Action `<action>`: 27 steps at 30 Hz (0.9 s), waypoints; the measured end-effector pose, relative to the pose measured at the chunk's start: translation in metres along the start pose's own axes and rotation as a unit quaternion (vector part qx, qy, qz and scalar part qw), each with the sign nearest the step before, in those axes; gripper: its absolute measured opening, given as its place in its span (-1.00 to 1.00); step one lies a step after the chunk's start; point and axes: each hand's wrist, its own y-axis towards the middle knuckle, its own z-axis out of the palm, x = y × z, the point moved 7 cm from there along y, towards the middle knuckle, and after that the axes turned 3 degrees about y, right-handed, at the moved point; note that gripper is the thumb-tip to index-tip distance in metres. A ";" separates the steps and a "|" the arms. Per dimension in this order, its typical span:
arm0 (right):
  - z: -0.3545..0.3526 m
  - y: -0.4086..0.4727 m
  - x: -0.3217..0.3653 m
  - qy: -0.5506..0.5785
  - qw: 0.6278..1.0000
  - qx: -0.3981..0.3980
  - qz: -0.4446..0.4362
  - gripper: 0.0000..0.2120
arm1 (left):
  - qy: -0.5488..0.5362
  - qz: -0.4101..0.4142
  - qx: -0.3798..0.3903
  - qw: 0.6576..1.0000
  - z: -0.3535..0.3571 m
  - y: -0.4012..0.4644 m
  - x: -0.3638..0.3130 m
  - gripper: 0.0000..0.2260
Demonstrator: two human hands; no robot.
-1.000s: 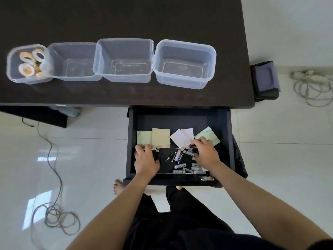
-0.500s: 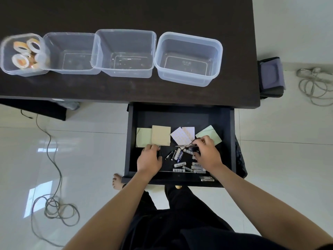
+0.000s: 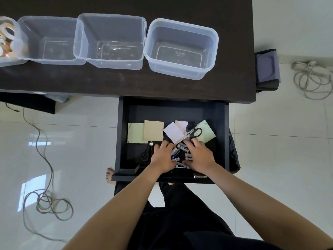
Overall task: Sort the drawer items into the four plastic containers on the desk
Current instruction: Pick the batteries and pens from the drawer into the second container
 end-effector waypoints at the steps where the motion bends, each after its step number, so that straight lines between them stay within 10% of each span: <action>1: 0.002 0.001 0.004 -0.030 0.999 0.014 -0.011 -0.24 | 0.003 0.002 0.020 1.000 0.005 0.000 0.000 -0.44; 13: 0.020 0.009 0.017 -0.069 0.987 0.117 -0.081 -0.50 | -0.025 0.016 0.118 0.993 0.018 -0.001 -0.004 -0.76; 27: 0.020 0.008 0.035 -0.001 0.949 0.307 -0.072 -0.70 | -0.089 0.007 0.216 0.972 0.011 -0.017 0.003 -0.70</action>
